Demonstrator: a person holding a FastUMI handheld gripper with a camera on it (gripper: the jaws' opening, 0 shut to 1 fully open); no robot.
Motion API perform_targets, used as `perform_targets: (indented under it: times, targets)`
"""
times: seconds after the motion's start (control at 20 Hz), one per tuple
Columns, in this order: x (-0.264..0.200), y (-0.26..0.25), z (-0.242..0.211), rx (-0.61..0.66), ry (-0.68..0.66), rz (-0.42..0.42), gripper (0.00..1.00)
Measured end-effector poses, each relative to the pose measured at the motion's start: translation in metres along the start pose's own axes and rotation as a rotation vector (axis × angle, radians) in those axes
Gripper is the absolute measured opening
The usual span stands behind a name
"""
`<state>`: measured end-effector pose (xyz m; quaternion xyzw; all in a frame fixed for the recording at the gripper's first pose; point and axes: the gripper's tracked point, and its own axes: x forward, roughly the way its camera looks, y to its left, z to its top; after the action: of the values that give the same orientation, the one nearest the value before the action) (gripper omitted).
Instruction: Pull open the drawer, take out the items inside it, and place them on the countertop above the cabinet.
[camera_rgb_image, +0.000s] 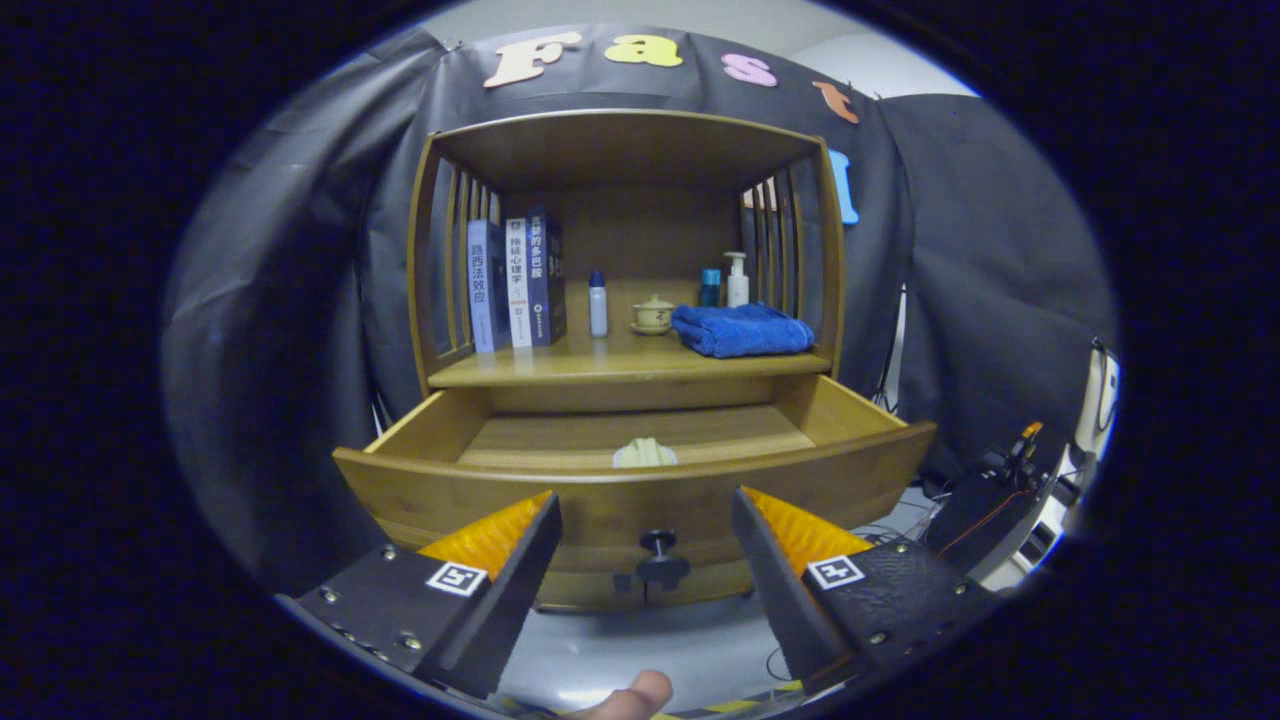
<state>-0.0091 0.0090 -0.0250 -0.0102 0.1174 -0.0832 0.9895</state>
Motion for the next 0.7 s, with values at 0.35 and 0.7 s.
perform_targets:
  times: [0.35,0.7]
  targets:
    - [0.039,0.014,0.054,-0.031,0.031,-0.018,1.0]
    - [0.115,0.016,0.052,-0.045,0.218,-0.047,1.0]
